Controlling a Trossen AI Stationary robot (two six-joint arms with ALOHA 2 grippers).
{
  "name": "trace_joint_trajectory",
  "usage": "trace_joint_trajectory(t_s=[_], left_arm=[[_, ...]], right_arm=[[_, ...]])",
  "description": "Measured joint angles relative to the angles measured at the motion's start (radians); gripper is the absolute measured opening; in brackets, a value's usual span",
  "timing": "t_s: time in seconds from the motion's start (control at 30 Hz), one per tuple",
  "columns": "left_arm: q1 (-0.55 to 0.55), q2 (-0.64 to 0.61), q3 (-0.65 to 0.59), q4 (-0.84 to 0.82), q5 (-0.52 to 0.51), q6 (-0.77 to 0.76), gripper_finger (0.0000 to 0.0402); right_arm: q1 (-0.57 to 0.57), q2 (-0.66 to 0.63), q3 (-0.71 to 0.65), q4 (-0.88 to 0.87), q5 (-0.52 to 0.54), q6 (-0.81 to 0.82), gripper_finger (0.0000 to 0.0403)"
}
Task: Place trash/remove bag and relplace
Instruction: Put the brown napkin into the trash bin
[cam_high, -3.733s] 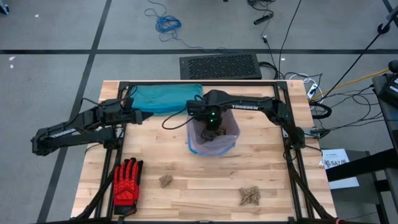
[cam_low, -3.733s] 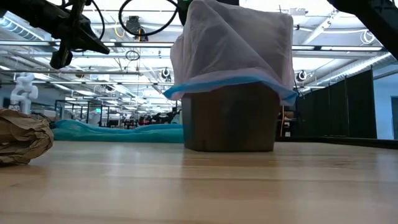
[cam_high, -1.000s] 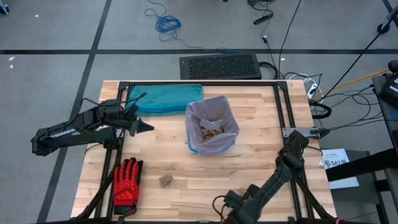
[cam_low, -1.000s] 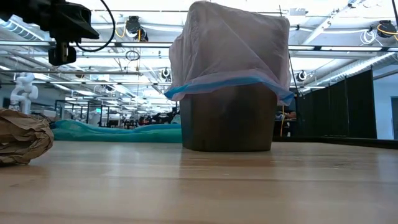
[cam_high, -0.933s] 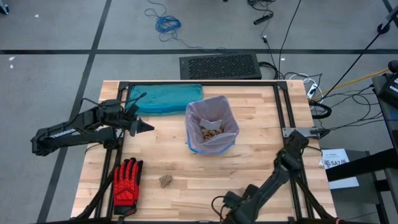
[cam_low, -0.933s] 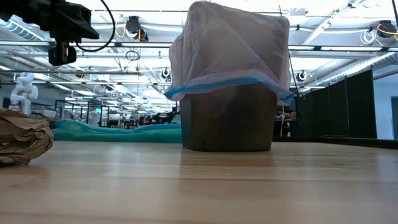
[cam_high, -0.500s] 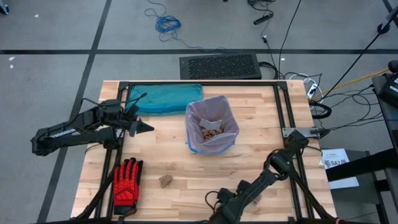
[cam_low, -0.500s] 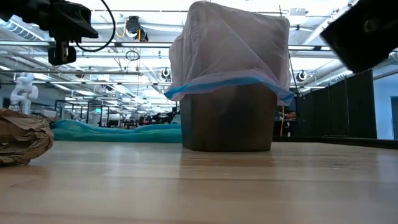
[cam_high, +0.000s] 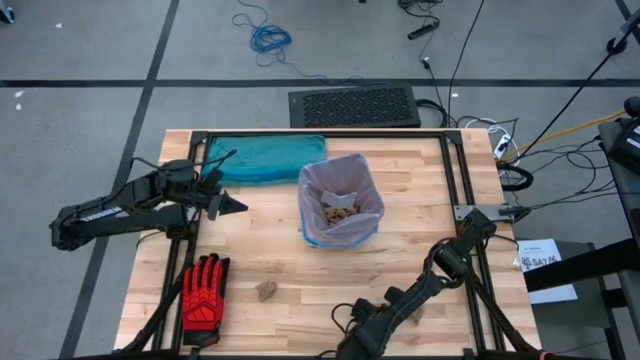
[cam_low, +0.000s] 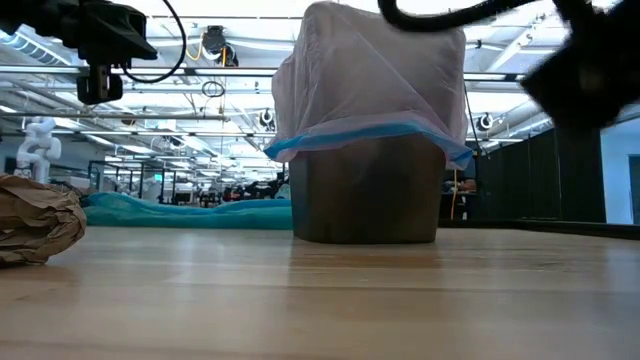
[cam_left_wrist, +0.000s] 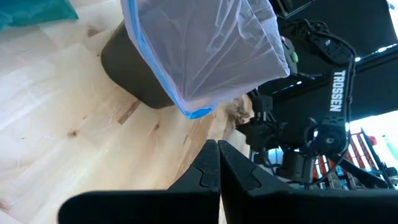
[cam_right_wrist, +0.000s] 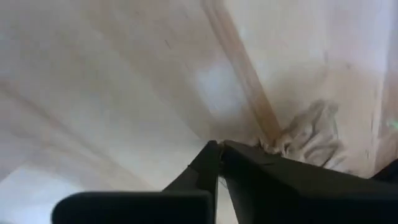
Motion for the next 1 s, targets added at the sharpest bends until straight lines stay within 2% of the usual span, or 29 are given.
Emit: trace_joint_trajectory(t_s=[0.1,0.27,0.63,0.8,0.93,1.0], left_arm=[[0.0,0.0,0.0,0.0,0.0,0.0,0.0],[0.0,0.0,0.0,0.007,0.0,0.0,0.0],[0.0,0.0,0.0,0.012,-0.001,0.02,0.0],[0.0,0.0,0.0,0.014,-0.001,0.027,0.0],[0.0,0.0,0.0,0.014,-0.024,0.037,0.0],[0.0,0.0,0.0,0.015,-0.048,0.038,0.0]], right_arm=[[-0.001,-0.041,0.001,-0.001,0.006,0.011,0.0004],[-0.005,-0.13,0.001,0.001,0.081,0.058,0.0001],[-0.062,-0.472,0.003,0.047,0.414,0.009,0.0],[-0.188,-0.63,0.005,0.189,0.531,-0.088,0.0],[-0.347,-0.703,0.005,0.352,0.527,-0.286,0.0],[-0.441,-0.718,0.005,0.409,0.493,-0.4,0.0]])
